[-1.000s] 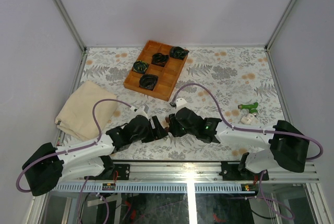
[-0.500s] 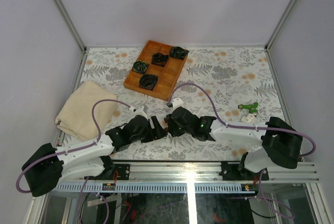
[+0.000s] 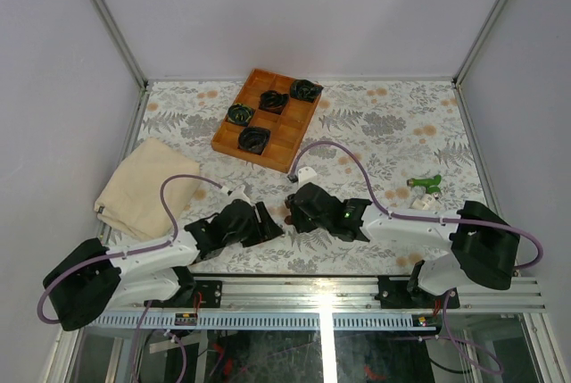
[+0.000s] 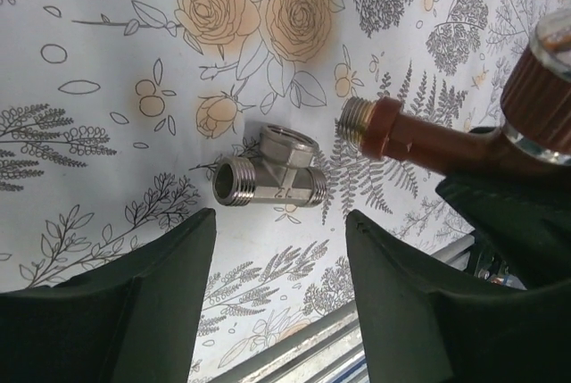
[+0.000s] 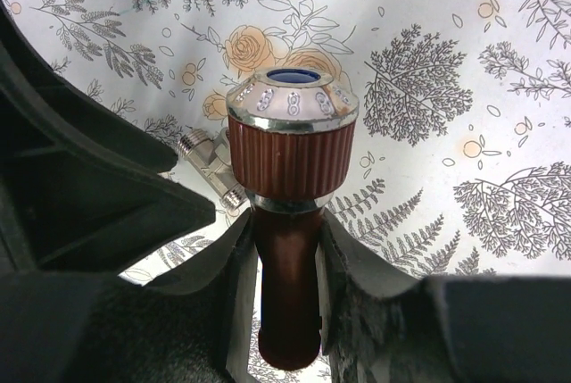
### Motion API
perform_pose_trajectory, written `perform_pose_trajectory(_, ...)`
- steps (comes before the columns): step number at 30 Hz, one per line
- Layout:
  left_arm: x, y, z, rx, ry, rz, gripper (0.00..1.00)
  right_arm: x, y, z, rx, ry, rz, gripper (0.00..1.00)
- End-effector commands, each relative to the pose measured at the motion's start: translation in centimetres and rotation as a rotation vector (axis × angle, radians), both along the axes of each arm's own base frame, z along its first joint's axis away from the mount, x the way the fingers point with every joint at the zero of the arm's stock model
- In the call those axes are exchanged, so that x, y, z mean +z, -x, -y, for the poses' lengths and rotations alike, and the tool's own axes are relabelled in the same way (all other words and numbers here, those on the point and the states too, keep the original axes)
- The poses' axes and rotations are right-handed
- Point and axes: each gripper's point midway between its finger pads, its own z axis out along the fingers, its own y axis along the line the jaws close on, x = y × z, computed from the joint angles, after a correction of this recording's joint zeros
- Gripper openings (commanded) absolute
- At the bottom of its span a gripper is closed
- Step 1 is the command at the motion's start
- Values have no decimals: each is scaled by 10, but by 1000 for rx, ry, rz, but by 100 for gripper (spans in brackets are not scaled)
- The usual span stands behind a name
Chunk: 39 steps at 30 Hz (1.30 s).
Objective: Install the water faucets
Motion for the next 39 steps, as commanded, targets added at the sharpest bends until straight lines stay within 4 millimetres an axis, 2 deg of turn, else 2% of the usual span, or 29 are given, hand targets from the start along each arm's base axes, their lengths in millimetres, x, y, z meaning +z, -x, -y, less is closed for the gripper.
perform_pose_trajectory(1,9,-18,9,45,62,45,55,8,0,-2,-21,-56,-7,0)
perform_pose_trajectory(8,3,-30,3,75,53,48,40,-4,17,-9,32,-82,-81,0)
perform_pose_trajectory(13,1,-35,-1,69,36,54,38,-9,28,-20,74,-118,-114,0)
perform_pose_trajectory(17,1,-38,-1,56,31,52,38,0,37,-35,134,-211,-128,0)
perform_pose_trajectory(21,4,-39,-3,54,27,59,39,7,32,-21,89,-197,-89,0)
perform_pose_trajectory(27,4,-36,-8,48,26,63,40,32,15,0,-3,-196,20,0)
perform_pose_trajectory(30,4,-32,-8,38,40,61,39,37,9,-5,-8,-189,37,1)
perform_pose_trajectory(34,5,-31,-9,38,42,63,39,34,5,-19,8,-176,26,1)
perform_pose_trajectory(39,0,-29,-12,41,32,52,37,27,2,-26,21,-144,15,1)
